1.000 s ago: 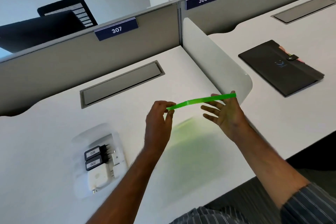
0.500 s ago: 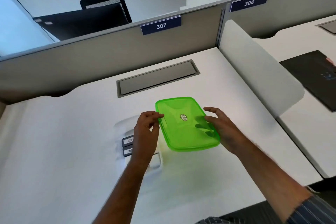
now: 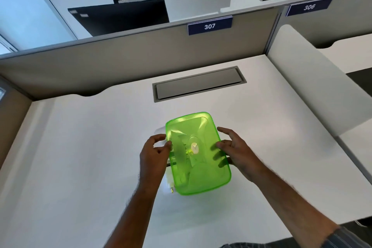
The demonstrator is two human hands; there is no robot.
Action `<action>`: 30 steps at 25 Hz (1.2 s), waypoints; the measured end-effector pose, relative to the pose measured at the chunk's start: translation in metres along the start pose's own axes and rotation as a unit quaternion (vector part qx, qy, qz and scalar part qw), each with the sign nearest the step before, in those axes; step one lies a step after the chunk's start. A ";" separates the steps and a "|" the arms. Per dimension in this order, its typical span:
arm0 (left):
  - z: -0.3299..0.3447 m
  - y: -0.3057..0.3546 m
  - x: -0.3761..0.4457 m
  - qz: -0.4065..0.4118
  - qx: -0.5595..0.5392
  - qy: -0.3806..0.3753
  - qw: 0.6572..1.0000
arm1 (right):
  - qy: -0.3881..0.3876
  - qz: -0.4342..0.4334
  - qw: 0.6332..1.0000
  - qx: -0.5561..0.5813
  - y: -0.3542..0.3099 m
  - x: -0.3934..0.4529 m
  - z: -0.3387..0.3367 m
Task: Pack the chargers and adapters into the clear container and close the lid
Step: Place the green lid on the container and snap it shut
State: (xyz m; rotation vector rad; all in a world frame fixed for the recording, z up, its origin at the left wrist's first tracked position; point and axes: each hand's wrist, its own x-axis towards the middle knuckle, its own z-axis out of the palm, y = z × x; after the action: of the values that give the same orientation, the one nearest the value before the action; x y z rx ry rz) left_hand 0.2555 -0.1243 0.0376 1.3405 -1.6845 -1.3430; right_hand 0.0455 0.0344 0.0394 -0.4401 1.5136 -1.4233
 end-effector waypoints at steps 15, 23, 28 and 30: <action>-0.043 -0.054 0.043 -0.085 -0.032 0.014 0.996 | 0.007 -0.012 0.998 -0.067 0.014 0.021 0.068; -0.035 -0.058 0.049 -0.070 -0.004 0.000 0.998 | 0.054 -0.021 0.987 -0.153 0.012 0.025 0.061; -0.034 -0.060 0.046 -0.025 0.029 -0.004 0.999 | 0.086 -0.064 0.951 -0.289 0.023 0.022 0.059; -0.033 -0.059 0.045 -0.021 0.033 -0.005 0.999 | 0.097 -0.069 0.940 -0.319 0.030 0.021 0.059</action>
State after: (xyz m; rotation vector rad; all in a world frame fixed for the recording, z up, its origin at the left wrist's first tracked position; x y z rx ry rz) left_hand 0.2904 -0.1767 -0.0134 1.4166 -1.7304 -1.3296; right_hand 0.0942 -0.0074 0.0132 -0.8284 2.1416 -1.0683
